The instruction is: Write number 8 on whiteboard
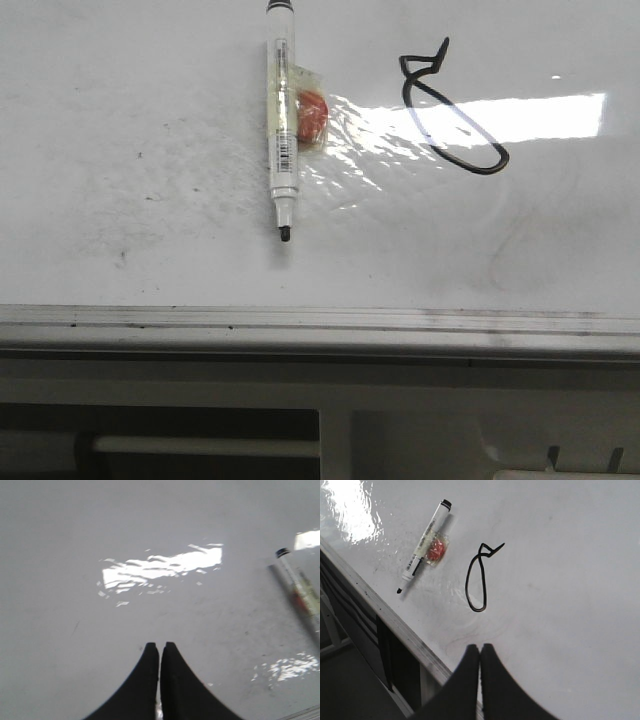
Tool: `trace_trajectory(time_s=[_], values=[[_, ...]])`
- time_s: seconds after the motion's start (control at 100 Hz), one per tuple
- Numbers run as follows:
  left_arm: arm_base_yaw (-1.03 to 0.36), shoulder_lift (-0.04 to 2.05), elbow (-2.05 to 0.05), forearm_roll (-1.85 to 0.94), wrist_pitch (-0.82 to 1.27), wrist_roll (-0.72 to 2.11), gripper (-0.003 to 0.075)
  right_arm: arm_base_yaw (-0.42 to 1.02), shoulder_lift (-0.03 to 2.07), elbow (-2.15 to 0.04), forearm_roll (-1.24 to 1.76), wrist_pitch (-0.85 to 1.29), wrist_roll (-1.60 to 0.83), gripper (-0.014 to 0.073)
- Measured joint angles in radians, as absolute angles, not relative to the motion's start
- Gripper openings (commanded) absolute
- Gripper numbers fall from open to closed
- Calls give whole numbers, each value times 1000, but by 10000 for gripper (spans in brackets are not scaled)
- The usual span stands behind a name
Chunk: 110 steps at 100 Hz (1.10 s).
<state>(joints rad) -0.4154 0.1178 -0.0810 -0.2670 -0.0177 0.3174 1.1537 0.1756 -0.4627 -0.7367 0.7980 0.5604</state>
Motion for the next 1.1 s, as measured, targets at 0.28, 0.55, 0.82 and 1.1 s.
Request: trace_trajectory(time_s=[0.28, 0.55, 0.82, 1.1], values=[[-241, -5, -8, -25, 129, 0, -20, 1154, 176, -463, -737, 796, 560, -43], [-237, -5, -8, -19, 329, -12, -20, 1154, 176, -463, -737, 796, 560, -43], [-237, -5, -8, -19, 329, -12, -20, 1154, 176, -463, -737, 796, 561, -43], [-237, -5, -8, -19, 329, -12, -20, 1154, 176, -463, -737, 796, 561, -43]])
